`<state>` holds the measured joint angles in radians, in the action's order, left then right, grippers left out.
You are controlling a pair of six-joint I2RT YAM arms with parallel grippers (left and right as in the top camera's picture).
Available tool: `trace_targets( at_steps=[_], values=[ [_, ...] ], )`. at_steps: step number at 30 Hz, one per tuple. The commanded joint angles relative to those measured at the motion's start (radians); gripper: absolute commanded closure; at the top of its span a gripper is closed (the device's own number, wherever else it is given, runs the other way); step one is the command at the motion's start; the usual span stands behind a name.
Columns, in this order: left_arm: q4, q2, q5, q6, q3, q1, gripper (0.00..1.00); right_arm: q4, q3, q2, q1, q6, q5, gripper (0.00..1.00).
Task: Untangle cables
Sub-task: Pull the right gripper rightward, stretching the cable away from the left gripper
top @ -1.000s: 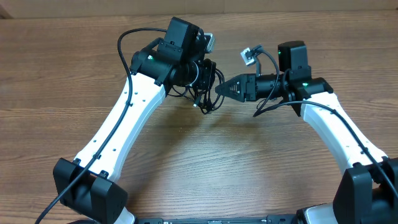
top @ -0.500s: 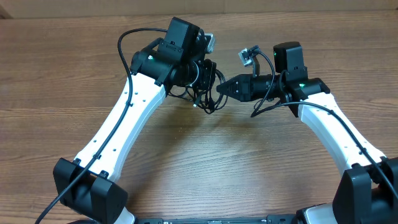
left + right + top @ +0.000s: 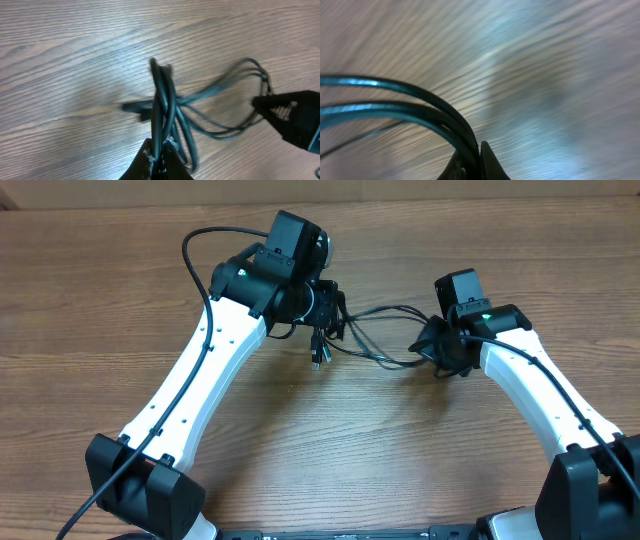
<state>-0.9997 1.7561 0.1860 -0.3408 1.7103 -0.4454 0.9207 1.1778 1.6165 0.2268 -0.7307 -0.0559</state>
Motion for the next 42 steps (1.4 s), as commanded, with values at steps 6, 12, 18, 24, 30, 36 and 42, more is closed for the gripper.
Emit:
trace_targets(
  at_steps=[6, 12, 18, 24, 30, 36, 42],
  values=[
    [0.018, -0.071, -0.117, -0.049, 0.021, 0.106, 0.96, 0.077, 0.015, -0.027, -0.073, -0.055, -0.323, 0.96],
    [0.014, -0.141, -0.114, -0.049, 0.021, 0.184, 0.96, 0.056, 0.015, -0.027, -0.133, -0.089, -0.264, 0.96],
    [0.007, -0.159, -0.103, -0.062, 0.02, 0.224, 0.96, 0.054, 0.015, -0.027, -0.134, -0.076, -0.245, 0.95],
    [0.002, -0.157, -0.035, -0.048, 0.02, 0.207, 0.96, -0.006, 0.015, -0.027, -0.132, 0.084, -0.007, 0.57],
    [-0.01, -0.154, 0.026, -0.024, 0.019, 0.175, 0.96, -0.079, 0.015, -0.027, -0.132, 0.303, 0.295, 0.25],
    [-0.044, -0.1, 0.013, 0.024, 0.017, 0.112, 0.96, -0.159, 0.015, -0.027, -0.133, 0.481, 0.624, 0.19],
    [-0.047, 0.018, -0.002, 0.026, 0.016, 0.063, 0.96, -0.153, 0.015, -0.027, -0.133, 0.466, 0.489, 0.18]
  ],
)
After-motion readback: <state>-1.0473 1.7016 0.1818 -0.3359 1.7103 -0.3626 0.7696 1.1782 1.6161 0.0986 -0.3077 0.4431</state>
